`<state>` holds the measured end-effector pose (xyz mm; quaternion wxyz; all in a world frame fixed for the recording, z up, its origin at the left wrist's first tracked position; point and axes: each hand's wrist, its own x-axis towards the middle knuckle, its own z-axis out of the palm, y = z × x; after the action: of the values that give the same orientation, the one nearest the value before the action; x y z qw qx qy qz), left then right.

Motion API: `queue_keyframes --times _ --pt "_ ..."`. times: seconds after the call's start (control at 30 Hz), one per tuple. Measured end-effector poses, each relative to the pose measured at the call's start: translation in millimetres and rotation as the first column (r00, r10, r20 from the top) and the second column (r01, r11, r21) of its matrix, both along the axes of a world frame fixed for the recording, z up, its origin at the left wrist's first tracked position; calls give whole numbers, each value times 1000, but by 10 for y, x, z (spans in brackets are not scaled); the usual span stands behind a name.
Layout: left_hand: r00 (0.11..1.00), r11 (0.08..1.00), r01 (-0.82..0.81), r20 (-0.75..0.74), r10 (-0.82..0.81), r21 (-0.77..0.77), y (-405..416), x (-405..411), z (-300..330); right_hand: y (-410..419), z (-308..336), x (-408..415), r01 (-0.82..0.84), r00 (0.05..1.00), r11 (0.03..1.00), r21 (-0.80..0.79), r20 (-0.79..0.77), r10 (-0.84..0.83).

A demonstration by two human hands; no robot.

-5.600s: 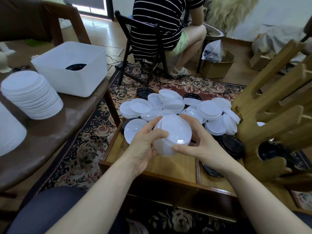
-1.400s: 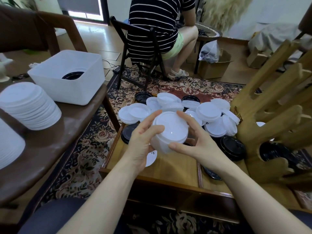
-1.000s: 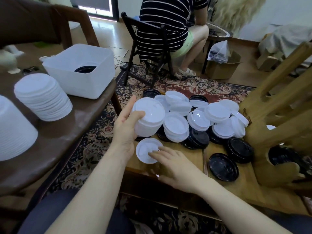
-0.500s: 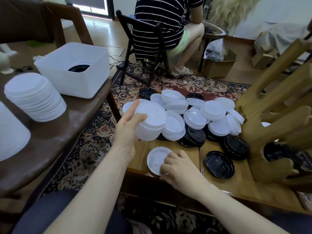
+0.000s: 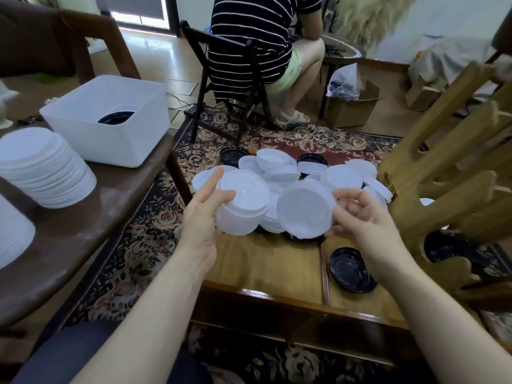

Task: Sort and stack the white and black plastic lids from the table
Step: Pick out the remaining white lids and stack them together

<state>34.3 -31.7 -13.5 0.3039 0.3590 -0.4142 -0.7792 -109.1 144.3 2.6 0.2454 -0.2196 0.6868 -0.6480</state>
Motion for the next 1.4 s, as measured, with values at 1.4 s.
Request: queue_keyframes --times 1.4 --pt "921 924 381 -73 -382 -30 344 -102 -77 -114 -153 192 -185 915 961 205 -321 244"
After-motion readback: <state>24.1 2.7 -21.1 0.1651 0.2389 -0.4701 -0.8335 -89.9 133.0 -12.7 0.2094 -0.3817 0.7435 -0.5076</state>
